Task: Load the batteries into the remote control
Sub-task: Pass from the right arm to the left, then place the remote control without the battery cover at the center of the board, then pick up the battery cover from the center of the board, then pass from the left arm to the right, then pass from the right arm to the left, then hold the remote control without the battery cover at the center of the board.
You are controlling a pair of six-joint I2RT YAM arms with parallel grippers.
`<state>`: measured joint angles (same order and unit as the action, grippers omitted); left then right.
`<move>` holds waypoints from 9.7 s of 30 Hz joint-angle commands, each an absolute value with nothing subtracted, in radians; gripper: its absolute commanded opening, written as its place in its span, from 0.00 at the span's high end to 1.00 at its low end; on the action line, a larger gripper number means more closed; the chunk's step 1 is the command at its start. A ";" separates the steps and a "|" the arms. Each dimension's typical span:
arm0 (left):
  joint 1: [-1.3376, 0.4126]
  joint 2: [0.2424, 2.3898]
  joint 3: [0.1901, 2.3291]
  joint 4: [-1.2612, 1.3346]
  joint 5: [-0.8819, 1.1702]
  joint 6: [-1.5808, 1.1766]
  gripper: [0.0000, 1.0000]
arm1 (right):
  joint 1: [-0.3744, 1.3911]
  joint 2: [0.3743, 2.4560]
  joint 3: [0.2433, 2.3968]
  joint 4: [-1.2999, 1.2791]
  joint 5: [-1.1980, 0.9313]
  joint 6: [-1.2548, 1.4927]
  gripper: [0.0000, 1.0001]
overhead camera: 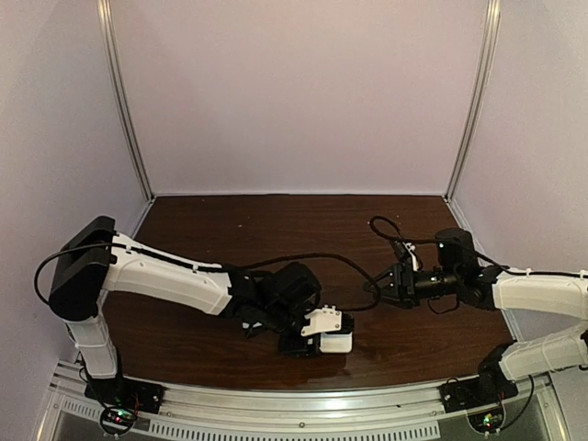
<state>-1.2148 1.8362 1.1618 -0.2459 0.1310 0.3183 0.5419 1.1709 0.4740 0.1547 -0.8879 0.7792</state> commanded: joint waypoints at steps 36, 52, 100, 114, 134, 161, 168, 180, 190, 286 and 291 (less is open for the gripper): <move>-1.003 1.632 1.051 -0.567 0.045 0.030 0.36 | 0.361 0.986 0.465 -0.021 -0.857 0.648 0.24; -0.949 1.750 0.996 -0.550 -0.061 0.112 0.55 | 0.363 0.970 0.462 -0.020 -0.883 0.643 0.30; -0.974 1.312 1.121 0.399 1.124 -0.508 1.00 | 0.920 1.138 0.978 0.378 -1.027 0.491 0.50; -0.985 1.355 1.101 0.501 1.158 -0.593 1.00 | 1.038 1.268 1.115 0.332 -1.030 0.421 0.64; -0.977 1.258 1.093 0.307 0.967 -0.393 0.17 | 1.059 1.243 1.130 0.236 -0.981 0.399 1.00; -1.166 1.213 0.993 -0.293 0.116 0.561 0.04 | 0.985 1.391 0.684 0.625 -0.741 0.980 1.00; -1.166 1.308 1.028 -0.314 0.154 0.532 0.07 | 0.985 1.411 0.667 0.678 -0.736 1.006 1.00; -1.165 1.340 1.053 -0.286 0.114 0.509 0.13 | 0.985 1.432 0.640 0.714 -0.738 1.026 1.00; -1.166 1.375 1.095 -0.308 0.204 0.514 0.32 | 0.986 1.451 0.637 0.737 -0.748 1.032 1.00; -1.143 1.995 1.404 -0.764 0.082 0.443 0.60 | 0.703 1.101 0.260 0.471 -0.739 0.965 0.81; -1.137 2.002 1.414 -0.768 0.087 0.441 0.59 | 0.703 1.106 0.261 0.474 -0.742 0.964 0.81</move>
